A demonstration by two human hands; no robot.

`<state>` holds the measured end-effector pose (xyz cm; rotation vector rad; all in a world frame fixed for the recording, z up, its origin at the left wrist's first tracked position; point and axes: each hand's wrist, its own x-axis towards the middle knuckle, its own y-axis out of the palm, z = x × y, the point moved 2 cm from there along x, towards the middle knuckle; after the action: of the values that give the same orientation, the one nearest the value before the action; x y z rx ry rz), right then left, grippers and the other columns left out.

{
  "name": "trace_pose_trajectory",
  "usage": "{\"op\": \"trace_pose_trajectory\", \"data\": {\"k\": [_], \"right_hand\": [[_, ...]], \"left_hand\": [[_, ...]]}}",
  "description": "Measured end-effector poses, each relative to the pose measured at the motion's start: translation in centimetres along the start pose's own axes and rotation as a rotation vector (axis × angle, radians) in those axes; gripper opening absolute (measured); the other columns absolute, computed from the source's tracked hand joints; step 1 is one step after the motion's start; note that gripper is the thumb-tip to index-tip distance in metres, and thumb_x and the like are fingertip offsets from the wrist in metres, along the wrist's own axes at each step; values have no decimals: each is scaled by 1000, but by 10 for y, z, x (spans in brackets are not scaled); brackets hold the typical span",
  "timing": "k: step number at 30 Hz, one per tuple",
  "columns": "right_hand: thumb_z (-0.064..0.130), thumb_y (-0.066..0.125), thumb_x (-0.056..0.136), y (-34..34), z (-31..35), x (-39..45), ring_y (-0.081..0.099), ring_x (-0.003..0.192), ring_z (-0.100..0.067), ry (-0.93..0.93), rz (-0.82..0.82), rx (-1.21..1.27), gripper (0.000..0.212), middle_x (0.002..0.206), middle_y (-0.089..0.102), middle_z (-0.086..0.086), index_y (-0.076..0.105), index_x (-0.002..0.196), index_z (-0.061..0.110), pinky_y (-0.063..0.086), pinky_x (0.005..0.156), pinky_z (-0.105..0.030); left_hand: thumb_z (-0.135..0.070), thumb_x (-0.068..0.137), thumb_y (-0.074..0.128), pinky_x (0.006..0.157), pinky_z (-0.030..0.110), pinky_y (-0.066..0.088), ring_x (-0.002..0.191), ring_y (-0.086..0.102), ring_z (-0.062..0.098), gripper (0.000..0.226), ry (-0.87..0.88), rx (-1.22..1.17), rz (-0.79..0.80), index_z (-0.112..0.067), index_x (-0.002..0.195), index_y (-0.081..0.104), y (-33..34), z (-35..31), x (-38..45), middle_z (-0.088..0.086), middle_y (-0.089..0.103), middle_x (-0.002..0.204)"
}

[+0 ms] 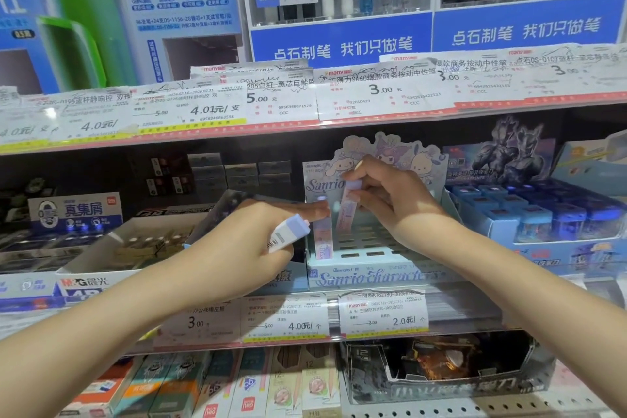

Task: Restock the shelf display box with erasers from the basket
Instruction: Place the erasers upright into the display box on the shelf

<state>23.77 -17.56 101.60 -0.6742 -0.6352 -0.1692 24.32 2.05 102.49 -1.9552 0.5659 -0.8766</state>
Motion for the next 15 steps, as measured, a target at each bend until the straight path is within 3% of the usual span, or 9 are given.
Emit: {"op": "trace_pose_trajectory", "data": {"k": [7, 11, 13, 15], "right_hand": [[2, 56, 86, 3, -3, 2, 64, 91, -25, -21, 50, -76, 17, 97, 67, -12, 62, 100, 10, 52, 89, -41], [-8, 46, 82, 2, -2, 2, 58, 87, -15, -122, 3, -123, 33, 97, 56, -4, 69, 100, 7, 43, 77, -7], [-7, 35, 72, 1, -2, 3, 49, 88, -5, -170, -11, -165, 48, 99, 48, -3, 70, 101, 7, 35, 75, -1], [-5, 28, 64, 2, -3, 5, 46, 89, -6, -177, -6, -180, 57, 99, 45, -4, 69, 102, 5, 31, 77, 3]], "left_hand": [[2, 81, 48, 47, 24, 20, 45, 29, 10, 44, 0, 4, 18, -25, 48, 37, -1, -2, 0, 4, 37, 50], [3, 79, 49, 46, 22, 20, 44, 29, 10, 45, 4, 12, 9, -24, 48, 31, -1, 0, -1, -2, 34, 47], [3, 79, 49, 45, 23, 21, 44, 30, 10, 45, 5, 8, 5, -24, 48, 31, -1, 0, 0, -3, 34, 47], [3, 80, 49, 45, 22, 22, 44, 32, 11, 42, 11, 17, 13, -20, 50, 32, 0, 0, 0, -1, 35, 49]]}}
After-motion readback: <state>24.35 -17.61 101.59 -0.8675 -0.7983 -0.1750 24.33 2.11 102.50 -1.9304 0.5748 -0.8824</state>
